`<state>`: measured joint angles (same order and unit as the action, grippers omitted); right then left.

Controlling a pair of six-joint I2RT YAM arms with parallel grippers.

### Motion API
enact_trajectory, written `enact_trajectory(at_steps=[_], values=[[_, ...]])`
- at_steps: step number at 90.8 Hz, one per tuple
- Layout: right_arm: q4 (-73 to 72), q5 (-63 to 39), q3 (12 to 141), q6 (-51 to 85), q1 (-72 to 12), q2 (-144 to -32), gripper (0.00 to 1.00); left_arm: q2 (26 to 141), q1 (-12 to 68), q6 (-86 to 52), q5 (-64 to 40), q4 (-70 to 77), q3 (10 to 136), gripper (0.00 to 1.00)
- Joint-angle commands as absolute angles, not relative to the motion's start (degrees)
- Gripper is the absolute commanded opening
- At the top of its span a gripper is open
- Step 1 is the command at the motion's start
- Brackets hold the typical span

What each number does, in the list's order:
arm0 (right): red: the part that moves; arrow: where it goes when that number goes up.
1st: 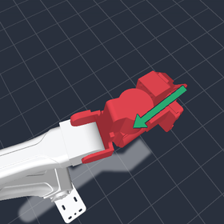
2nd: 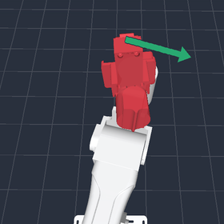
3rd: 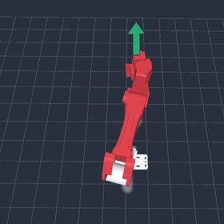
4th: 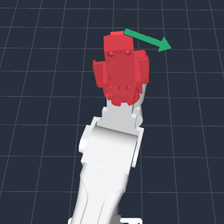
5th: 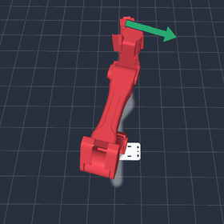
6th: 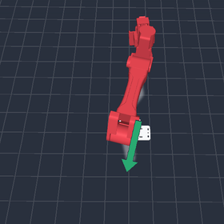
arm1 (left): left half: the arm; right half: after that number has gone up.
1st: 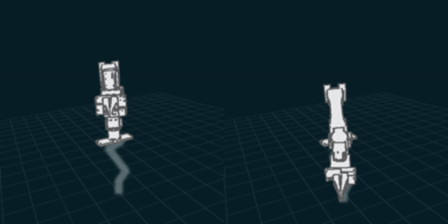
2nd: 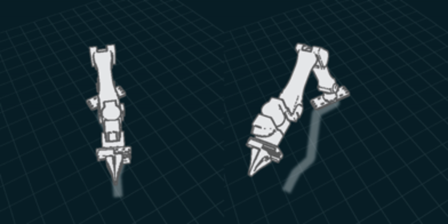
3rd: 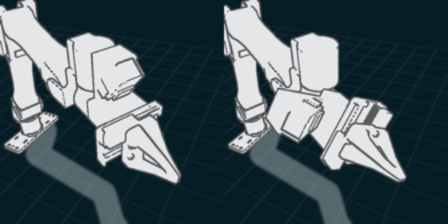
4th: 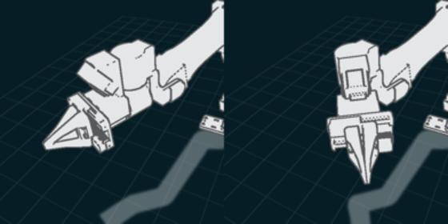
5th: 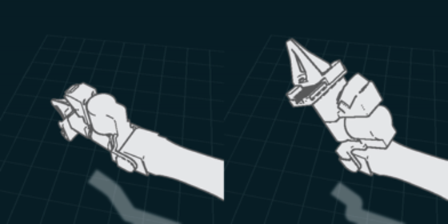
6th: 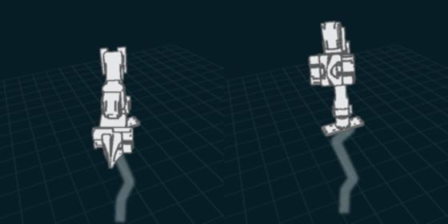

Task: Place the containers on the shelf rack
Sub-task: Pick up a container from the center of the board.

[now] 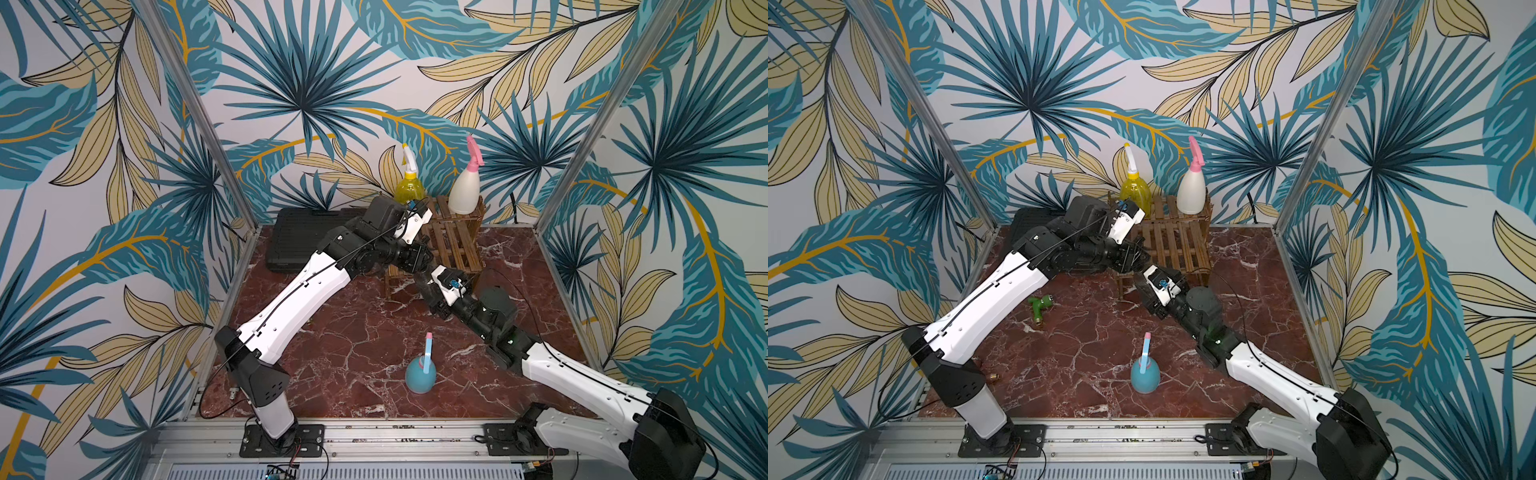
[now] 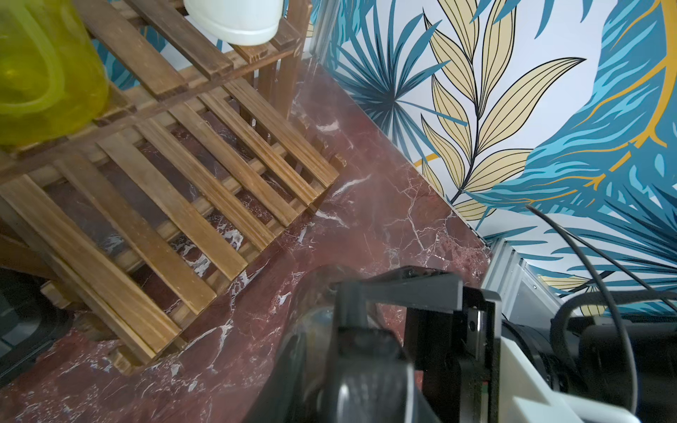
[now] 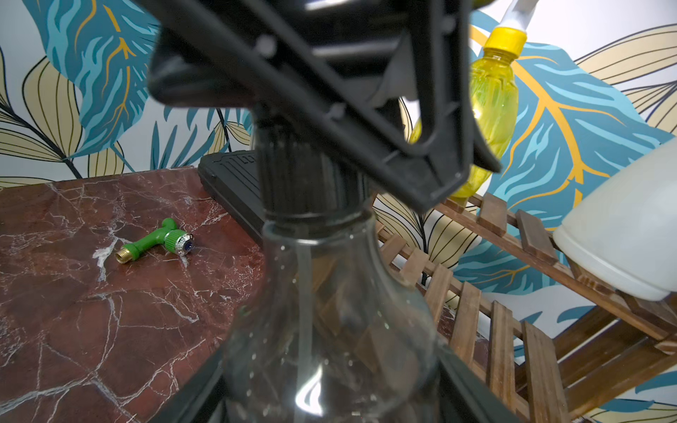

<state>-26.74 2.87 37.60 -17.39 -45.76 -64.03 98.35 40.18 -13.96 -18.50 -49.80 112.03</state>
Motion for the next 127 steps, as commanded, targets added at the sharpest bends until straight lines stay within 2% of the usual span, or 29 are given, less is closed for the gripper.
enact_trajectory(at_steps=[1, 11, 22, 38, 40, 65, 89, 109, 127], values=[[-27.66, 10.05, 36.21, -16.06, -44.91, -64.47, 0.64, 97.9, 40.25, -17.15, -22.31, -48.83, 112.74, 0.19], [-28.25, 10.39, 35.12, -14.7, -46.53, -64.19, 0.6, 97.99, 40.25, -18.24, -23.37, -46.77, 111.37, 0.24], [-28.32, 10.83, 34.14, -12.47, -46.83, -63.53, 0.57, 97.91, 40.25, -19.38, -24.78, -43.76, 109.38, 0.45], [-28.83, 11.44, 31.89, -9.53, -47.06, -61.33, 0.52, 96.64, 40.25, -20.12, -26.62, -38.54, 106.85, 0.95], [-28.72, 11.52, 31.73, -9.26, -47.03, -61.1, 0.52, 96.23, 40.25, -20.17, -26.5, -37.8, 106.41, 0.99], [-29.64, 11.25, 29.18, -4.84, -47.11, -59.17, 0.5, 86.37, 39.71, -20.4, -23.04, -23.81, 95.12, 1.0], [-30.19, 8.01, 28.56, -0.99, -45.69, -58.76, 0.46, 70.0, 34.93, -18.13, -19.25, -13.36, 78.98, 1.0], [-28.68, -5.07, 29.96, 2.4, -38.62, -56.97, 0.44, 60.48, 33.27, -7.74, -24.07, -5.91, 65.63, 1.0], [-28.36, -25.04, 30.98, 6.49, -29.97, -53.28, 0.43, 60.79, 33.31, -3.27, -35.22, 7.41, 54.21, 1.0]])
